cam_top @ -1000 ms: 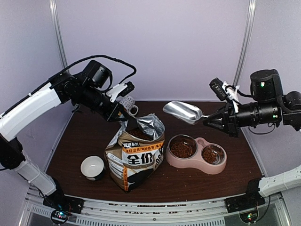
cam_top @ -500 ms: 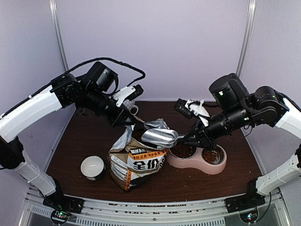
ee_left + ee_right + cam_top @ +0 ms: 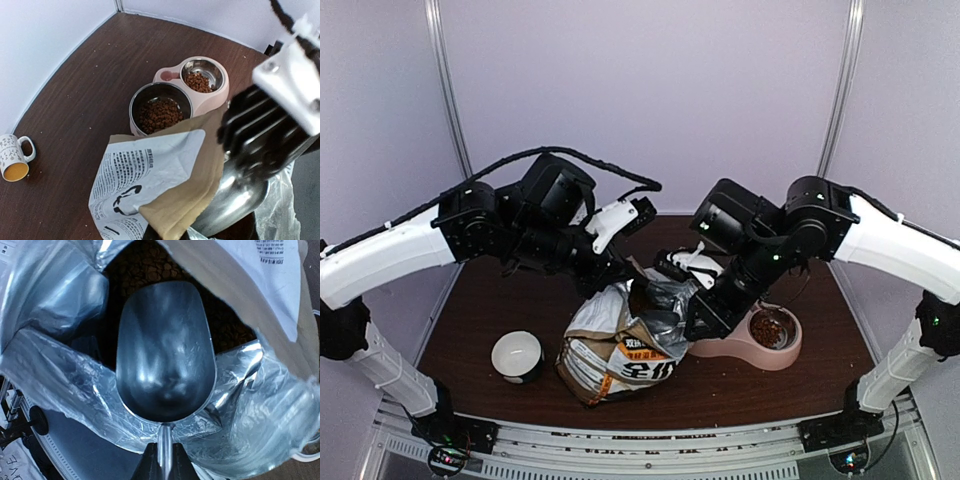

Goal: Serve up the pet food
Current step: Insert the spatula into the pet food bag.

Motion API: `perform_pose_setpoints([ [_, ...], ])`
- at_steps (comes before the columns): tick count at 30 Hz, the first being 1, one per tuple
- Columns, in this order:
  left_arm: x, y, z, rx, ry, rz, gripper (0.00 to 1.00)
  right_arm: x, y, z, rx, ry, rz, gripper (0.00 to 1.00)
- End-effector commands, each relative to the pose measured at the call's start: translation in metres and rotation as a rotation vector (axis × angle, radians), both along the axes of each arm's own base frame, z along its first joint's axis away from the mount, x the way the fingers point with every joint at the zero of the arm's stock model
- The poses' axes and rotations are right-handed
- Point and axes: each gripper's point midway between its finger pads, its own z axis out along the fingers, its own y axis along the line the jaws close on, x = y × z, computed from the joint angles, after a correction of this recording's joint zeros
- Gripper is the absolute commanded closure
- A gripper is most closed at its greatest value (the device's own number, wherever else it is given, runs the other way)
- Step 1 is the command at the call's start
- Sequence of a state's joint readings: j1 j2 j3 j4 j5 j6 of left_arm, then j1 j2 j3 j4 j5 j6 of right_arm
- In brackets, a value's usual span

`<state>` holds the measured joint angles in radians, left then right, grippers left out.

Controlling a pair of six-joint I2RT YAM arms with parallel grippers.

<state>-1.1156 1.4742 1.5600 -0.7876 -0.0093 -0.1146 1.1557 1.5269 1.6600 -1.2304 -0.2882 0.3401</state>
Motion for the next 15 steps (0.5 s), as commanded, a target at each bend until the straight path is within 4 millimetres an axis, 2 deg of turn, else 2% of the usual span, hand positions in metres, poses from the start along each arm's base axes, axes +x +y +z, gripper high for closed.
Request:
perform_pose_setpoints([
  [1,-0.003,-0.030,0.100,-0.428,-0.142,-0.007,1.00,-0.013,-0.010,-0.038,-0.139,0.154,-0.106,1.00],
  [5,-0.006,-0.033,0.089,-0.477,-0.097,-0.004,1.00,-0.005,0.006,-0.084,-0.147,0.231,-0.206,1.00],
  [8,-0.010,-0.036,0.077,-0.462,-0.066,-0.023,1.00,0.017,0.019,-0.114,-0.141,0.229,-0.294,1.00],
  [10,-0.013,-0.037,0.070,-0.453,-0.047,-0.038,1.00,0.036,0.030,-0.119,-0.117,0.192,-0.345,1.00],
  [15,-0.019,-0.036,0.061,-0.446,-0.011,-0.052,1.00,0.079,0.054,-0.111,-0.059,0.049,-0.458,1.00],
])
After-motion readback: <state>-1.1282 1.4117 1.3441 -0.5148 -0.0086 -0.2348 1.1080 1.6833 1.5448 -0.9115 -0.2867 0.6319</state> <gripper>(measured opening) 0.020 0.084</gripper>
